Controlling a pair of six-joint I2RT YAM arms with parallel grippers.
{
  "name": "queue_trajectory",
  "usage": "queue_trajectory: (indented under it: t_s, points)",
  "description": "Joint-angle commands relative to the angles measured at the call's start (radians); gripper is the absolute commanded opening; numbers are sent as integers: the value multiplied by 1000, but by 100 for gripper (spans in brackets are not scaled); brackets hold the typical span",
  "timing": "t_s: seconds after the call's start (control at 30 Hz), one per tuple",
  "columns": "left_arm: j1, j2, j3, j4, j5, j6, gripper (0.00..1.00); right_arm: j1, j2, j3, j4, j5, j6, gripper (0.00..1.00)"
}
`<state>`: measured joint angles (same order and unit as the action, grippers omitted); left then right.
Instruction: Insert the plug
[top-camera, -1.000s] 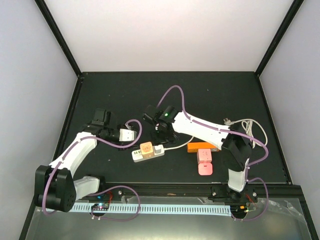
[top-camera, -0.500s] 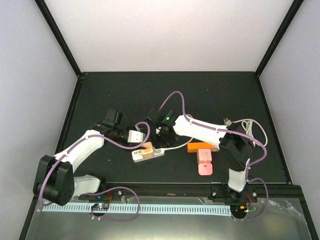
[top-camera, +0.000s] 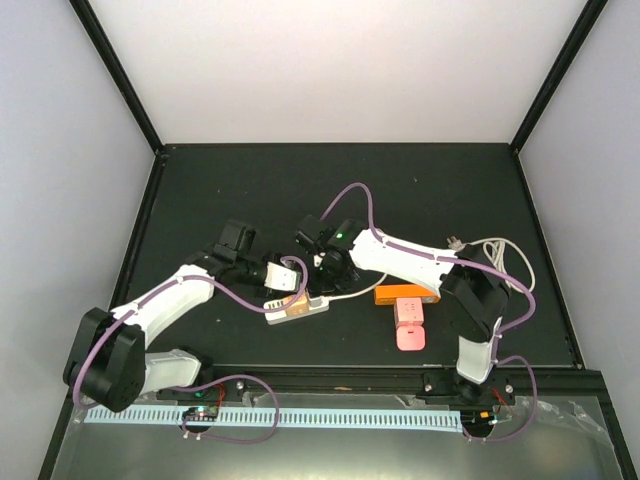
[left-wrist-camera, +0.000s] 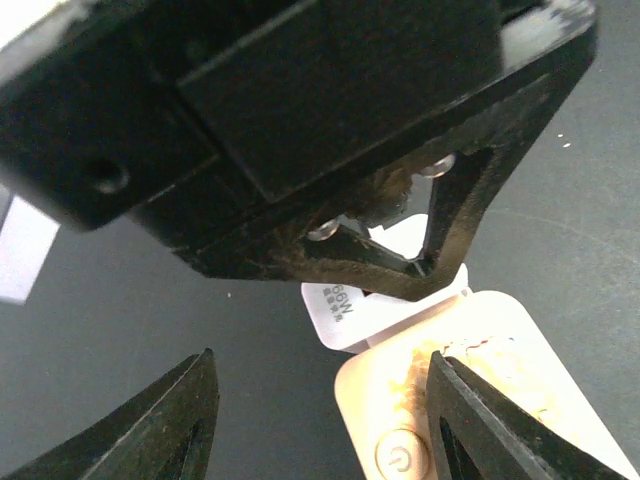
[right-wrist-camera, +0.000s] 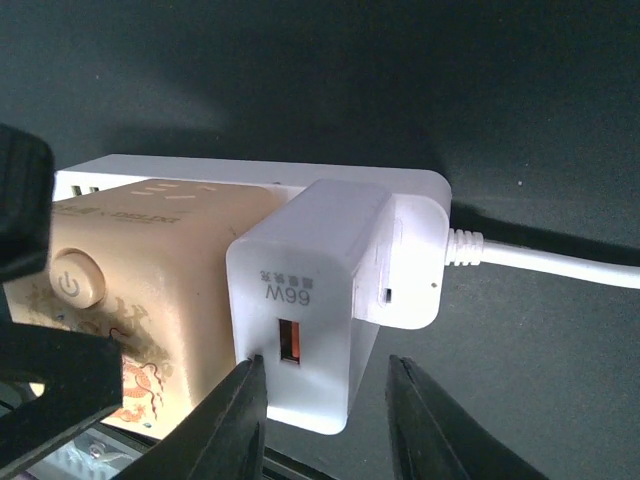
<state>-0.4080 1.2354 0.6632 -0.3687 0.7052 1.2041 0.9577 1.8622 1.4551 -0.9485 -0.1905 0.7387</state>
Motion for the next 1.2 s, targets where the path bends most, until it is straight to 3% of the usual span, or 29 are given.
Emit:
queue_trajectory:
  t_s: [0.0, 0.27, 0.73, 0.8, 0.87, 0.97, 1.1, 1.17]
  points:
    - [-18, 39, -43, -40, -130, 40, 58, -20, -11, -49, 9, 26, 2, 34]
    - [-20, 39, -52, -90, -168, 60, 57, -24, -31, -96, 51, 8, 8, 39]
    - [-26, 1, -46, -118, -148, 55, 57, -25, -16, -220, 99, 17, 6, 34]
    - [-26, -9, -40, -118, -150, 44, 60, -25, -10, -224, 97, 20, 6, 34]
    - [-24, -20, -19, -138, -153, 10, 70, -25, -6, -223, 96, 18, 5, 36]
    - [-21, -49, 17, -144, -173, -64, 97, -26, -26, -192, 95, 25, -1, 46]
    - [14, -119, 56, -116, -178, -166, 99, -27, -86, -110, 92, 76, -22, 68]
    - [46, -146, 96, -128, -174, -216, 99, -27, -121, -79, 101, 107, -27, 85]
